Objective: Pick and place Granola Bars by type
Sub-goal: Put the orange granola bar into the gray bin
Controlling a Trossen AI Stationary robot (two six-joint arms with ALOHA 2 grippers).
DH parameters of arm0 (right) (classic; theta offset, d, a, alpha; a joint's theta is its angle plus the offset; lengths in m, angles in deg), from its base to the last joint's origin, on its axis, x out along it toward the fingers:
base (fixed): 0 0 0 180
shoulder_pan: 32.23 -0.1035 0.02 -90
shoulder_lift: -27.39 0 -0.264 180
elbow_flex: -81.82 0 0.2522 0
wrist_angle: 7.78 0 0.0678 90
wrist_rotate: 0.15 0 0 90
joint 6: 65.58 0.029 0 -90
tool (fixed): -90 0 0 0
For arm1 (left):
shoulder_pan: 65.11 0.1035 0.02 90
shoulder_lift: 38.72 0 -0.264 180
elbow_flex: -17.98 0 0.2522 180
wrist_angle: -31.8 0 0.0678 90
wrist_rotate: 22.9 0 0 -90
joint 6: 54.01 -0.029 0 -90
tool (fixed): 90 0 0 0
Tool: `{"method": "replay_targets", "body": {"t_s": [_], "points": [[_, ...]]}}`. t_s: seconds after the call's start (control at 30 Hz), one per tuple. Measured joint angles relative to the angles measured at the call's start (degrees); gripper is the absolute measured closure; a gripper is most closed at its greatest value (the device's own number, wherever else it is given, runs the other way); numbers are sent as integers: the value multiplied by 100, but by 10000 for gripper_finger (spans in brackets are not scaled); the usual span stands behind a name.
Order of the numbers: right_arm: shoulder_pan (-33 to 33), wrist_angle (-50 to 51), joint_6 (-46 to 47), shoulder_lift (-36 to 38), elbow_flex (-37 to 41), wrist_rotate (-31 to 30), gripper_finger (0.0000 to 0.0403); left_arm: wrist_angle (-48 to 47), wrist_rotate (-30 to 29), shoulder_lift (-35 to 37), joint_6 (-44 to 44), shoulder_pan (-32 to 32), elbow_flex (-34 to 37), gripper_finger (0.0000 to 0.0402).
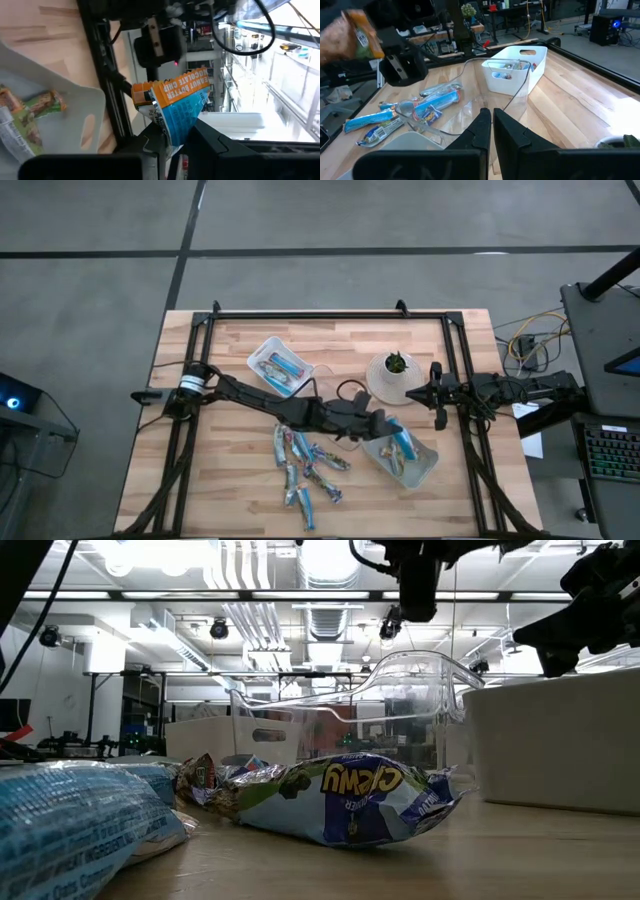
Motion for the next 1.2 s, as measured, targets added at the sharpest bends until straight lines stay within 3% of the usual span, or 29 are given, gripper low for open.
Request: {"method": "replay_targets", "body": {"t_s": [0.43, 0.8, 1.2], "points": [[-1, -2, 0, 4, -2, 0, 390, 33, 441, -669, -152, -9, -993, 355], [0, 0, 0, 4, -2, 0, 390, 38, -239, -676, 1001, -77, -908, 355], [0, 0, 0, 7, -2, -1, 390, -468, -581, -676, 1480, -212, -885, 355]]}}
